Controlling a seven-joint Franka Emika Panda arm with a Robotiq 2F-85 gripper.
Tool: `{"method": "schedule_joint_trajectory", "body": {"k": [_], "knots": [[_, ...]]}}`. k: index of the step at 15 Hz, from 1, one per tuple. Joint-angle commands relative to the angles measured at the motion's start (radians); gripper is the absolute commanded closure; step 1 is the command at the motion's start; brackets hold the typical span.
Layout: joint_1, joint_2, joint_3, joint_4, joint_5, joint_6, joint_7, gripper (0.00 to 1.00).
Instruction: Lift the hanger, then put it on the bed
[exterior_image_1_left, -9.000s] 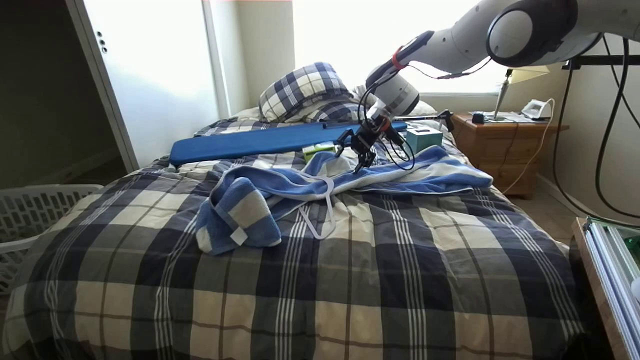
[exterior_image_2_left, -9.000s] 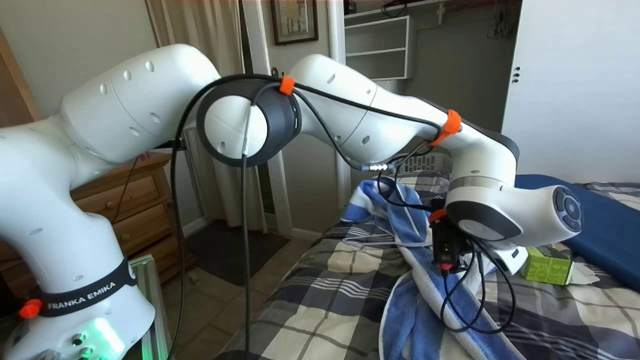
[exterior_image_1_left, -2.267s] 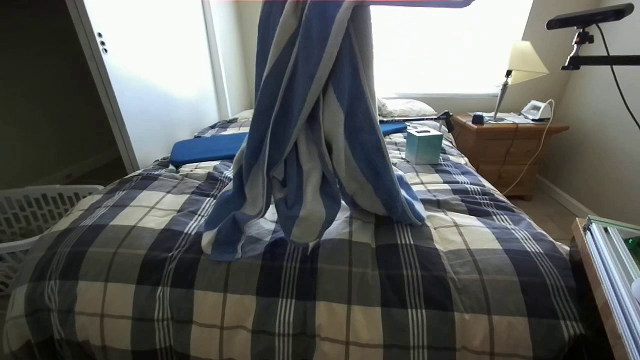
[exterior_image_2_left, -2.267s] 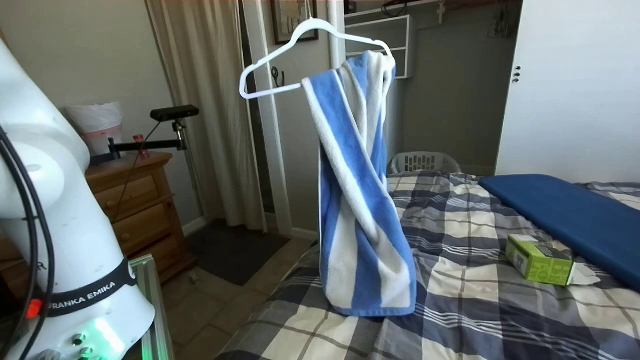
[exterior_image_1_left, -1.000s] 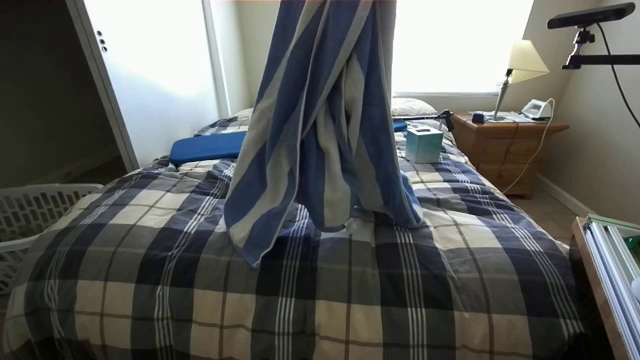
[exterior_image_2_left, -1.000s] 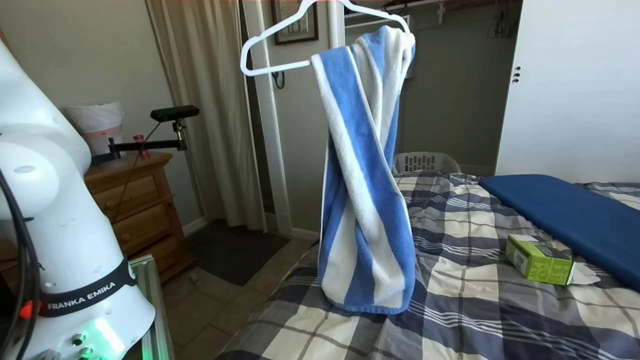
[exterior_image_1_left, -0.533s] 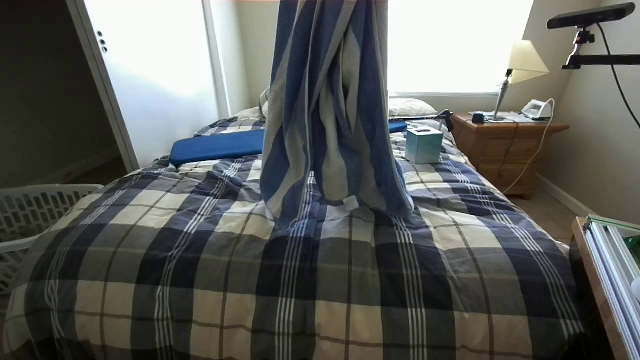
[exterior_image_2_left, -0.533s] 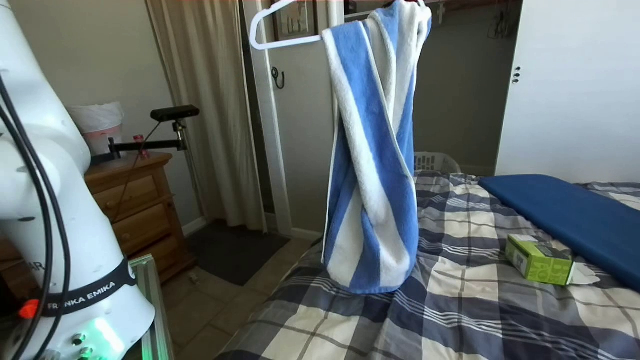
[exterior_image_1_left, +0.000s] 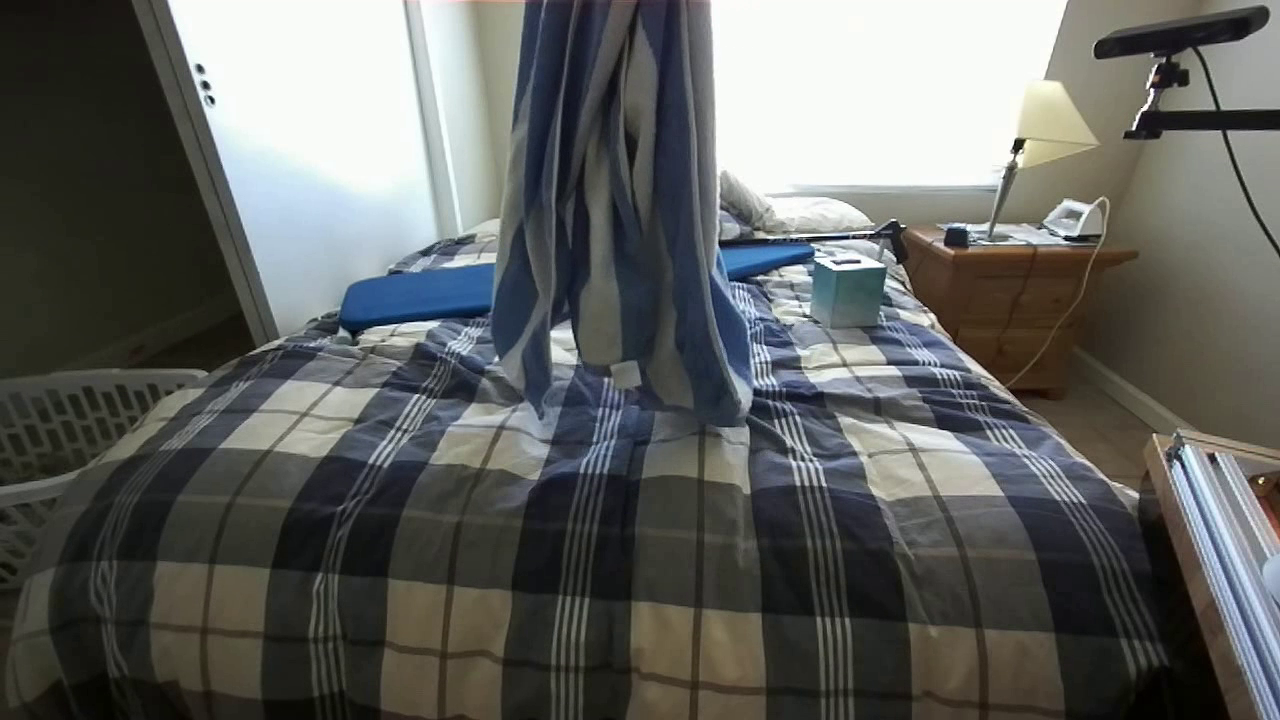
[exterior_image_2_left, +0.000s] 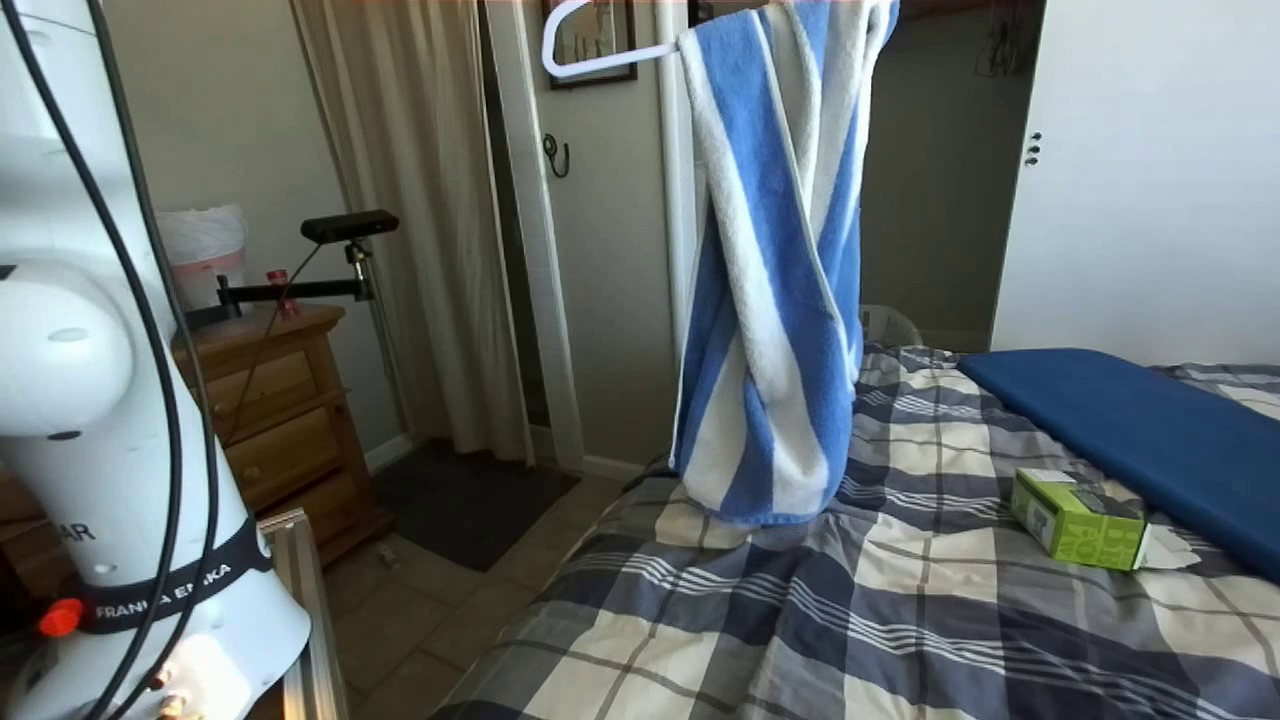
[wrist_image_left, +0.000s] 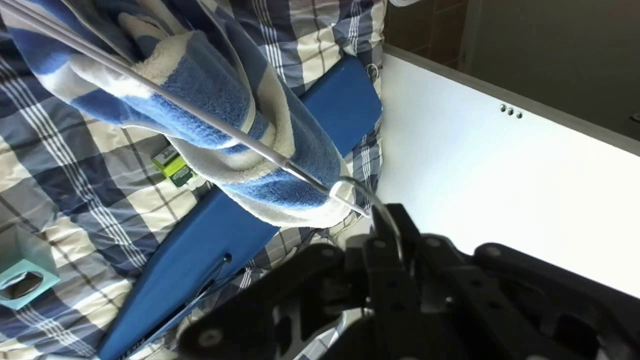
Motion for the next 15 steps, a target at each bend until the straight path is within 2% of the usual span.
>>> {"method": "schedule_joint_trajectory", "body": {"k": [1, 4, 5, 10, 11, 14, 15], "knots": [[0.036, 0.137, -0.031, 0.232, 0.002, 0.051, 0.062, 0.99], [0.052, 0.213, -0.039, 0.343, 0.020, 0.124, 0.044, 0.99], [0.038, 0.213, -0.013, 0.335, 0.009, 0.162, 0.061, 0.99], [-0.004, 0.264, 0.000, 0.375, 0.100, 0.248, 0.162, 0.99], [-0.012, 0.324, -0.029, 0.472, 0.160, 0.214, 0.163, 0.99], [-0.103, 0.377, -0.005, 0.504, 0.313, 0.222, 0.164, 0.99], [-0.135, 0.333, 0.002, 0.382, 0.355, 0.289, 0.156, 0.99]]}}
